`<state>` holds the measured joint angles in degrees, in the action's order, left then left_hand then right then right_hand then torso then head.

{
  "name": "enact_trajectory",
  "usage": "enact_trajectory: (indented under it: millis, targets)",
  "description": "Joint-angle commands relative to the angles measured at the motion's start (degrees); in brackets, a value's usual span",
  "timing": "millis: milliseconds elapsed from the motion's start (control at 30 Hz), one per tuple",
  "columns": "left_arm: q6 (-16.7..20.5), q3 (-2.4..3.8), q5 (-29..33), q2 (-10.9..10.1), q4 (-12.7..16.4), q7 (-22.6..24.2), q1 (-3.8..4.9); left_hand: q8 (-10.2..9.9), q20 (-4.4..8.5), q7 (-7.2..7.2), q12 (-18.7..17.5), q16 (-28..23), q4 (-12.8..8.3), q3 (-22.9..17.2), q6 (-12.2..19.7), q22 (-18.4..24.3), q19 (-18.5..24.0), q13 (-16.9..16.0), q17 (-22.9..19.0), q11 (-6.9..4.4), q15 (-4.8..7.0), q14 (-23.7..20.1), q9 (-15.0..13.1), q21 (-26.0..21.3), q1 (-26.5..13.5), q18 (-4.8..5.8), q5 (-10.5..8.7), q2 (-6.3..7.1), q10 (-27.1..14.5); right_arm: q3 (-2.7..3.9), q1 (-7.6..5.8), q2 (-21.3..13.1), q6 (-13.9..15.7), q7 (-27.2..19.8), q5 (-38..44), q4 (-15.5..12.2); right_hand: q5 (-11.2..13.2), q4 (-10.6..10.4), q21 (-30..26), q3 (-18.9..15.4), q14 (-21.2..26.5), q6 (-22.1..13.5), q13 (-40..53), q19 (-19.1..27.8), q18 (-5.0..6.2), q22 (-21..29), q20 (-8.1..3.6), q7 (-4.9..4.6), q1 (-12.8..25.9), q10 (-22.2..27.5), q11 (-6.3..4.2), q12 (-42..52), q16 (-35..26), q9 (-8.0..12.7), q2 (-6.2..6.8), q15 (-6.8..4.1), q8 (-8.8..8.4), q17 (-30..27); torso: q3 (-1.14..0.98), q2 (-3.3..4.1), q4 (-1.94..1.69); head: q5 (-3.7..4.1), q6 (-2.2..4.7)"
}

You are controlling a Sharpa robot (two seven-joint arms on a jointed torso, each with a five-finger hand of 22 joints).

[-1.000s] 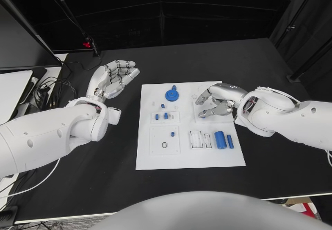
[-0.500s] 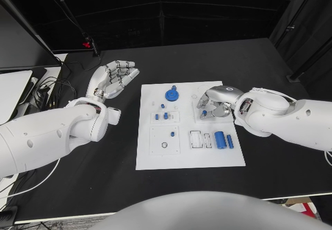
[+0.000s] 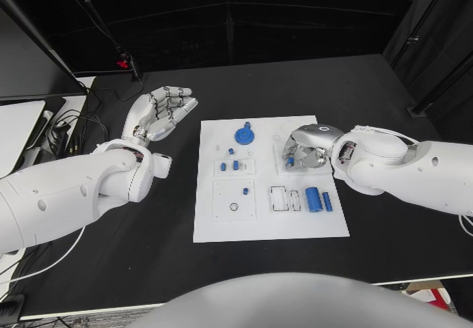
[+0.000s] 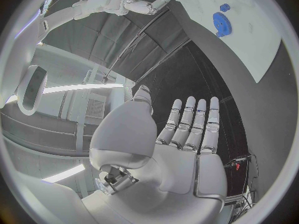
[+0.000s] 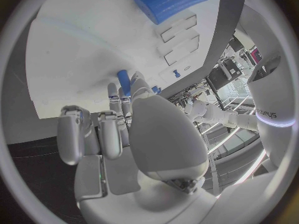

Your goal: Assemble the parts on the task board

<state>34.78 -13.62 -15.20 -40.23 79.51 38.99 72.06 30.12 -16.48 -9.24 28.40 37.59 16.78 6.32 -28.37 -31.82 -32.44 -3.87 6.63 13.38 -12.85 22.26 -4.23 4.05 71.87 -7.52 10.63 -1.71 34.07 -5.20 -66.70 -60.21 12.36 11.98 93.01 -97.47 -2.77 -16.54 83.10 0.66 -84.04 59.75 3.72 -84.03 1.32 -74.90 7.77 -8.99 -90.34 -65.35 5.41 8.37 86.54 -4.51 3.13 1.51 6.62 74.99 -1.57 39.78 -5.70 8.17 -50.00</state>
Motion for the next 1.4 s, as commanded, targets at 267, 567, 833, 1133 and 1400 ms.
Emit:
enact_trajectory:
  millis: [267, 567, 833, 1133, 1400]
  targets:
    - [-0.41, 0.05, 0.04, 0.05, -0.01, 2.67, 0.06, 0.26, -0.09, -6.53, 0.27, 0.39, -0.08, 0.37, 0.38, 0.08, -0.36, 0.07, -0.1, 0.04, -0.1, -0.35, 0.09, 0.29, -0.04, 0.25, 0.28, -0.61, -0.32, 0.02, -0.03, 0.39, -2.11, 2.37, 1.87, -0.25, 0.1, -0.13, 0.13, 0.66, -4.33, 2.83, -0.14, -2.09, 0.6, -11.81, -1.13, 1.1, -1.57, -3.18, -1.04, 0.25, 0.06, -0.23, -0.93, -1.25, 0.93, 7.15, -0.02, -0.03, -0.01, 0.09, 0.0]
    - [-0.43, 0.05, 0.04, -0.06, -0.01, 2.67, -0.01, 0.26, -0.09, -6.53, 0.27, 0.39, -0.08, 0.37, 0.38, 0.08, -0.36, 0.07, -0.1, 0.04, -0.1, -0.35, 0.09, 0.29, -0.04, 0.25, 0.28, -0.61, -0.32, 0.02, -0.01, 0.44, -1.59, 2.14, 3.9, -0.54, 0.09, 0.1, 0.8, 1.63, -4.59, 6.07, -0.16, -2.49, 0.41, -12.15, -2.04, 2.56, -4.02, -6.19, -2.32, 0.12, 0.55, -0.58, -2.25, -2.28, 2.02, 8.25, -0.04, -0.03, 0.0, 0.24, 0.0]
    - [-0.47, 0.05, 0.04, -0.13, -0.01, 2.67, -0.08, 0.34, -0.09, -6.52, 0.36, 0.47, -0.1, 0.41, 0.38, 0.12, -0.36, 0.06, -0.16, 0.04, -0.09, -0.34, 0.1, 0.29, 0.03, 0.25, 0.34, -0.68, -0.31, 0.02, -0.01, 0.09, 3.39, -0.05, 4.31, -0.97, 0.09, -0.05, 1.3, 2.02, -4.7, 6.96, -0.26, -2.79, 0.26, -12.41, -2.53, 2.84, -5.31, -7.08, -2.6, -0.59, 0.75, -0.56, -2.72, -2.65, 2.07, 8.7, -0.02, -0.02, 0.01, 0.12, 0.0]
    - [-0.49, 0.05, 0.04, -0.19, -0.09, 2.61, -0.19, 0.39, -0.09, -6.52, 0.42, 0.53, -0.11, 0.44, 0.39, 0.15, -0.36, 0.06, -0.22, 0.03, -0.09, -0.34, 0.11, 0.28, 0.1, 0.26, 0.42, -0.73, -0.32, 0.05, -0.02, -1.63, 7.74, -1.84, 3.55, -2.74, 0.09, -0.01, 1.57, 2.2, -4.74, 7.0, -0.28, -2.95, 0.17, -12.55, -2.68, 2.76, -6.06, -7.27, -2.57, -1.33, 0.82, -0.4, -2.83, -2.68, 1.77, 8.84, -0.04, -0.04, -0.04, -0.02, 0.0]
    - [-0.49, 0.05, 0.04, -0.11, -0.2, 2.57, -0.25, 0.41, -0.09, -6.52, 0.44, 0.55, -0.11, 0.46, 0.39, 0.16, -0.36, 0.06, -0.24, 0.03, -0.09, -0.35, 0.11, 0.28, 0.13, 0.26, 0.45, -0.75, -0.33, 0.18, -0.25, -4.53, 10.89, -3.51, -0.21, -6.3, 0.09, 0.01, 1.65, 2.31, -4.74, 7.04, -0.27, -3.0, 0.15, -12.59, -2.71, 2.69, -6.49, -7.37, -2.53, -1.71, 0.83, -0.33, -2.83, -2.67, 1.63, 8.86, 0.03, -0.08, -0.06, -0.21, 0.0]
